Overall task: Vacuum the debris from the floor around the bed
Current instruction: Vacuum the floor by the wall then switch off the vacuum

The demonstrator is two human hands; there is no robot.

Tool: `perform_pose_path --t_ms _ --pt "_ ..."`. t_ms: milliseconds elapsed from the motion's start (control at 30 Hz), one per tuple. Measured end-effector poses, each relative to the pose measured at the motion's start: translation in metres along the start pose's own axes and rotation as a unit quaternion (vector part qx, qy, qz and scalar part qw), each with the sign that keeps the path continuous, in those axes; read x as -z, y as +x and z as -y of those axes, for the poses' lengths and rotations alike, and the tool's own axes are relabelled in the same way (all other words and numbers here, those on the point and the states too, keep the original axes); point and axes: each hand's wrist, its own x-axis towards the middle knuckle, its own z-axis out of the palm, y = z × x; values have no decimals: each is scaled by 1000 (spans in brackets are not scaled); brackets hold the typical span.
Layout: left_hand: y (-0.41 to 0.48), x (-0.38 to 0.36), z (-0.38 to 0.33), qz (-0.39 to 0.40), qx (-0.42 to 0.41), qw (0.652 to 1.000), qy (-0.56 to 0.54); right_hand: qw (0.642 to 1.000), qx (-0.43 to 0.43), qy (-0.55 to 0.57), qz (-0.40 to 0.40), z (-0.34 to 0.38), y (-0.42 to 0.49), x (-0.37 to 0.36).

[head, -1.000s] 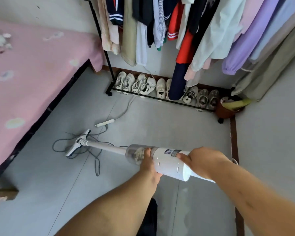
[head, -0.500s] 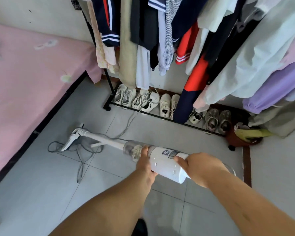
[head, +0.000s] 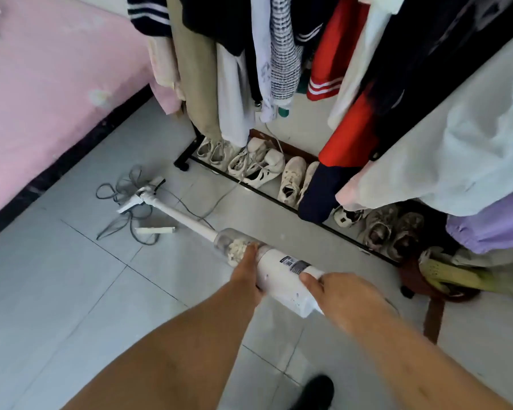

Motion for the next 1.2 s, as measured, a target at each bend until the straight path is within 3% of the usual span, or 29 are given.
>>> perform_pose_path --t_ms 133,233,500,900,1200 --pt "49 -32 35 -9 14 1000 -26 998 33 -45 -10 -47 39 -15" --pt "90 -43 53 -19 20 999 -42 994 44 -97 40 -69 73 -39" --pt "203 -50 79 -30 28 998 -38 999 -30 6 8 -105 146 -139" --pt "342 -53 128 2 52 998 43 987 -129 -80 49 -157 248 -283" --pt "420 -63 156 25 27 996 84 967 -200 -59 150 -190 314 -349"
